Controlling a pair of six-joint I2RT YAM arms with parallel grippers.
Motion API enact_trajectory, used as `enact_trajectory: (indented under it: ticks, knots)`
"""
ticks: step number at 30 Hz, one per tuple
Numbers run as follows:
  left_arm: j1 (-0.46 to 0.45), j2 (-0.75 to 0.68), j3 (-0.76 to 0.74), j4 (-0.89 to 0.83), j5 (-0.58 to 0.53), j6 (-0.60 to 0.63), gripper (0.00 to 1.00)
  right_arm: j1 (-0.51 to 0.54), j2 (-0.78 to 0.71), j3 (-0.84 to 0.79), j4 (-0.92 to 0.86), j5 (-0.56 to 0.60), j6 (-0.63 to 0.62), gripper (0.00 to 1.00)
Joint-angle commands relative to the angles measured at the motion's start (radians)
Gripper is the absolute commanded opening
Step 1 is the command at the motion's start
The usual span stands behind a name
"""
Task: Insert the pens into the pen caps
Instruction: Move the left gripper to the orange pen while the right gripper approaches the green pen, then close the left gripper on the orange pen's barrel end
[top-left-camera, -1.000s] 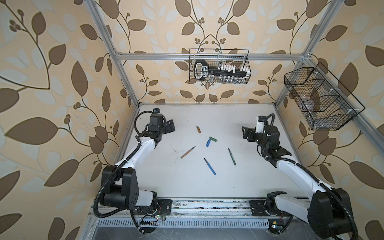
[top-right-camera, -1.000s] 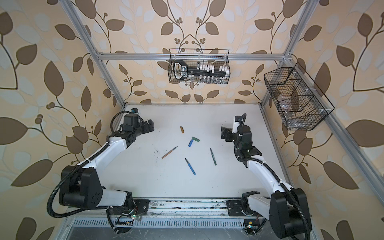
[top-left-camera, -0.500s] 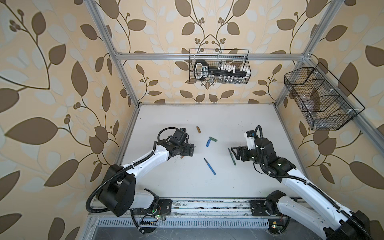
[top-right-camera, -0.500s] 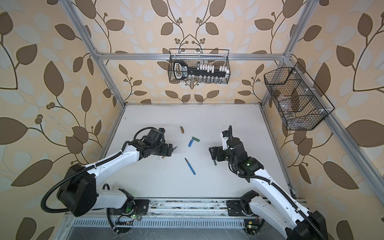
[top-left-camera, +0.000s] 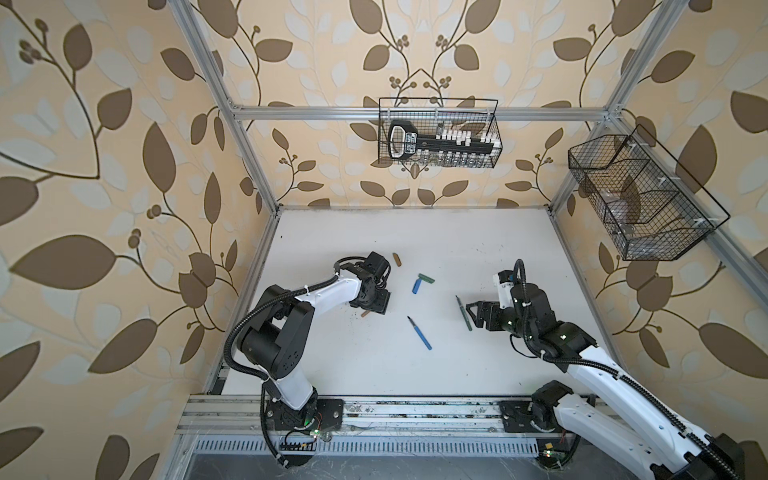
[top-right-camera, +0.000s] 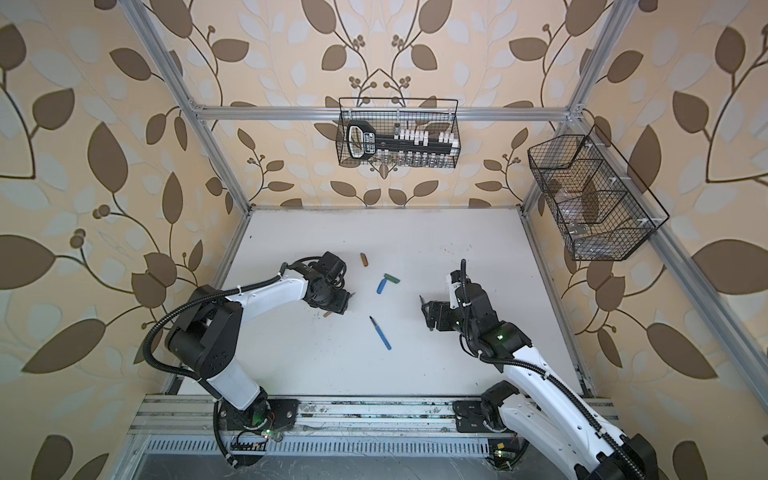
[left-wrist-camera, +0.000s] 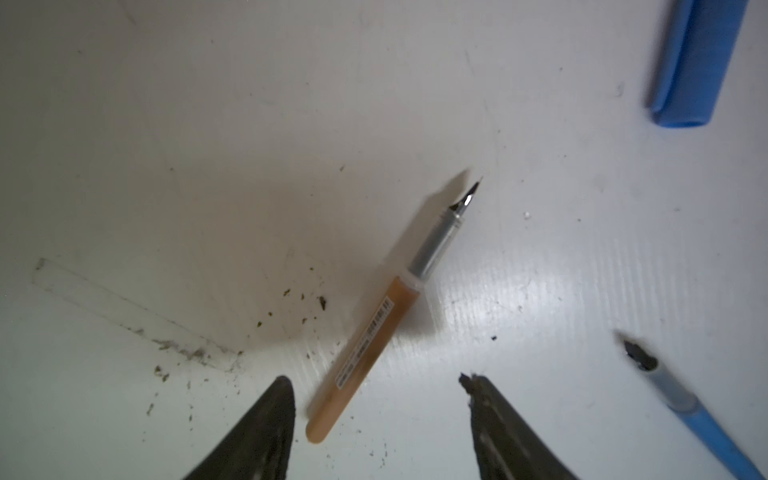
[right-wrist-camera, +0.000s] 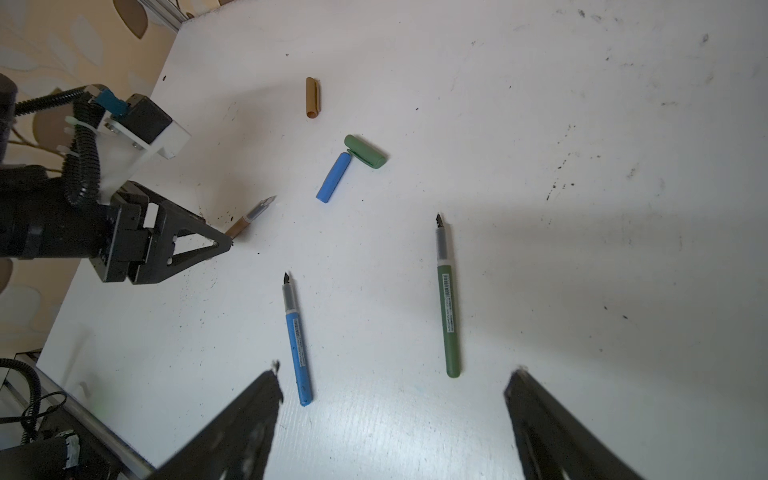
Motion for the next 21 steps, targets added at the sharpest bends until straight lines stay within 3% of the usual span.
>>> enact_trajectory:
  ticks: [1, 7, 18, 21]
  knots:
    - [-0.002, 0.027, 0.044, -0.106, 0.026, 0.008, 0.61, 0.006, -0.023, -0.006, -0.03, 0.014, 0.032, 0.87]
    - [-0.008, 0.036, 0.034, -0.12, 0.026, -0.006, 0.56, 0.006, -0.015, 0.001, -0.033, 0.015, 0.03, 0.87]
    - [-0.007, 0.0, -0.045, -0.015, 0.219, -0.073, 0.47, 0.007, 0.009, -0.004, -0.007, 0.007, 0.038, 0.88]
    - [-0.01, -0.01, -0.062, -0.004, 0.17, -0.107, 0.4, 0.007, 0.009, -0.008, -0.006, 0.008, 0.039, 0.88]
